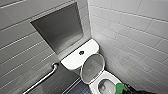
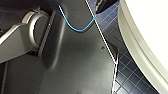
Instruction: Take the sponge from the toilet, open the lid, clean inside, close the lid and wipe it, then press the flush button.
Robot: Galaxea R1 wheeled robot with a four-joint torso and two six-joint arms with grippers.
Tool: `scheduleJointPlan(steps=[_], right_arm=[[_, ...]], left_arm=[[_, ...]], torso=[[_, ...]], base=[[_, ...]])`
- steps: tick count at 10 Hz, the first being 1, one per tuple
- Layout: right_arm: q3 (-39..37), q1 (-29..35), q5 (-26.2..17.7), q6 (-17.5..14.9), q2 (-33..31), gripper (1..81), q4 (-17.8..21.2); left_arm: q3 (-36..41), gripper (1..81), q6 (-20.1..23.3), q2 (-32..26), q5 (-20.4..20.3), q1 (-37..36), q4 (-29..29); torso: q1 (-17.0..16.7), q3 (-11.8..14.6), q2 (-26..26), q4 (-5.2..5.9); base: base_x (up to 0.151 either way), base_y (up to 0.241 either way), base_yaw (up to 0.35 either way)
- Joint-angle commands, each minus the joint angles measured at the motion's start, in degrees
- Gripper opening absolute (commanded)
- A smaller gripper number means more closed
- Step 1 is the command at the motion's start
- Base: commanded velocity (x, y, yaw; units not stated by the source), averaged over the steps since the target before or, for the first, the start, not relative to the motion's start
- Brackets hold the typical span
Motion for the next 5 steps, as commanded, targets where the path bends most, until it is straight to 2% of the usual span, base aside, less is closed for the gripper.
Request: scheduleJointPlan(steps=[1, 5], right_arm=[[2.7, 4.8, -5.1, 3.0, -7.2, 1.0, 0.0], [4.8, -2.4, -4.3, 3.0, -7.6, 1.0, 0.2]], left_arm=[[-0.2, 81.1, 0.5, -0.1, 4.6, 0.4, 0.1], [-0.2, 81.1, 0.5, 0.2, 4.4, 0.4, 0.1]], torso=[[0.0, 0.0, 0.0, 0.00], [0.0, 0.0, 0.0, 0.02]], base=[[0.000, 0.000, 0.000], [0.000, 0.000, 0.000]])
